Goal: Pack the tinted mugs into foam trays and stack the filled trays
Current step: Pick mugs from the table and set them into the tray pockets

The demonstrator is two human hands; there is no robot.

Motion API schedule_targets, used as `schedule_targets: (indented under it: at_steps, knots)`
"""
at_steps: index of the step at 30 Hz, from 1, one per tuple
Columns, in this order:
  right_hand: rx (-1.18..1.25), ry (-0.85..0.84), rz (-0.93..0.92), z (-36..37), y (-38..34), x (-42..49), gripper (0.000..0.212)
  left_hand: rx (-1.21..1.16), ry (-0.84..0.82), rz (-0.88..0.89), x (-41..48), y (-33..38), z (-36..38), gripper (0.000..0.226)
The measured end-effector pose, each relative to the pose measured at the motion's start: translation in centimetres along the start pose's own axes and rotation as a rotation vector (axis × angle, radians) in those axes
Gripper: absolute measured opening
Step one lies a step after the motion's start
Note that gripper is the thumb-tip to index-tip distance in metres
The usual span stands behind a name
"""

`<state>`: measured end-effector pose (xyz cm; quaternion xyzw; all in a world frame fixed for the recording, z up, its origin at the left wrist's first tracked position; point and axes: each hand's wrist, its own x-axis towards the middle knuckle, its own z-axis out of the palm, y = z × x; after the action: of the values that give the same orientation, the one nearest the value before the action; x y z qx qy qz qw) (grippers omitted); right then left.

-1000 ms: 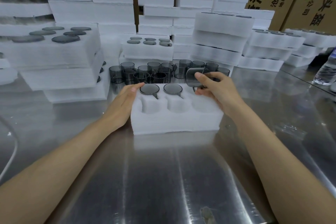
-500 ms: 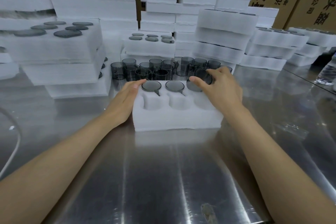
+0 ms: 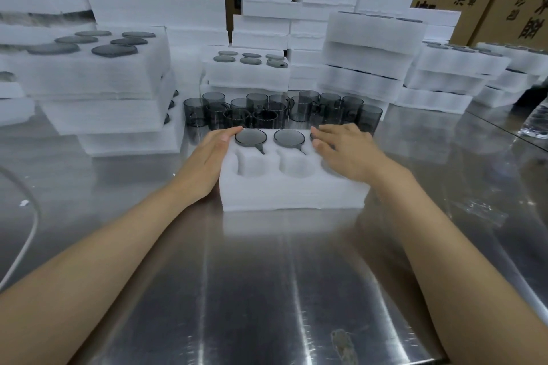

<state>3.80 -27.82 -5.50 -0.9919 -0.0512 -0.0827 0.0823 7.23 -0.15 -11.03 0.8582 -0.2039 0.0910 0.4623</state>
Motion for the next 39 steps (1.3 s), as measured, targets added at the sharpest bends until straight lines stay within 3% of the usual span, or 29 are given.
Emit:
schedule_targets:
  at_steps: [3, 6, 8, 10, 12, 13, 15, 23, 27, 32, 35, 39]
  knots:
    - [0.023, -0.201, 0.035, -0.1, 0.2, 0.0, 0.054, 0.007, 0.012, 0.007, -0.1, 0.2, 0.0, 0.042]
    - [0.053, -0.222, 0.021, 0.0, 0.3, 0.1, 0.057, 0.014, 0.009, 0.009, -0.2, 0.4, -0.1, 0.043]
    - [0.248, -0.206, 0.016, 0.0, 0.8, 0.2, 0.051, 0.013, 0.003, 0.006, -0.3, 0.5, -0.1, 0.043]
    - [0.705, -0.078, 0.132, -0.1, 1.5, -0.2, 0.043, 0.011, 0.000, -0.004, -0.3, 0.6, -0.1, 0.044]
    - [1.015, 0.246, 0.264, 0.5, 2.9, -0.2, 0.034, 0.014, 0.001, -0.008, -0.3, 0.6, -0.1, 0.043]
    - [0.976, 0.392, 0.308, 0.9, 3.6, -0.1, 0.029, 0.014, 0.001, -0.012, -0.2, 0.6, -0.1, 0.042]
    - [0.747, 0.510, 0.386, 2.1, 5.2, 0.4, 0.027, 0.007, 0.005, -0.016, -0.2, 0.4, -0.1, 0.041]
    - [0.285, 0.487, 0.405, 3.3, 8.7, 4.5, 0.044, -0.046, 0.039, -0.018, 0.5, -0.3, 0.1, 0.037]
    - [0.056, 0.325, 0.445, 4.1, 8.9, 6.3, 0.067, -0.131, 0.052, -0.029, 1.0, -0.8, 0.4, 0.061]
    - [0.002, 0.291, 0.461, 3.9, 10.0, 7.8, 0.062, -0.158, 0.032, -0.042, 0.9, -0.3, 0.6, 0.067]
    - [0.082, 0.426, 0.443, 4.1, 10.6, 8.3, 0.044, -0.148, 0.049, -0.024, 0.6, 0.0, 0.4, 0.063]
    - [0.299, 0.553, 0.471, 4.2, 10.8, 8.1, 0.038, -0.036, 0.041, 0.006, 0.5, -0.1, 0.0, 0.050]
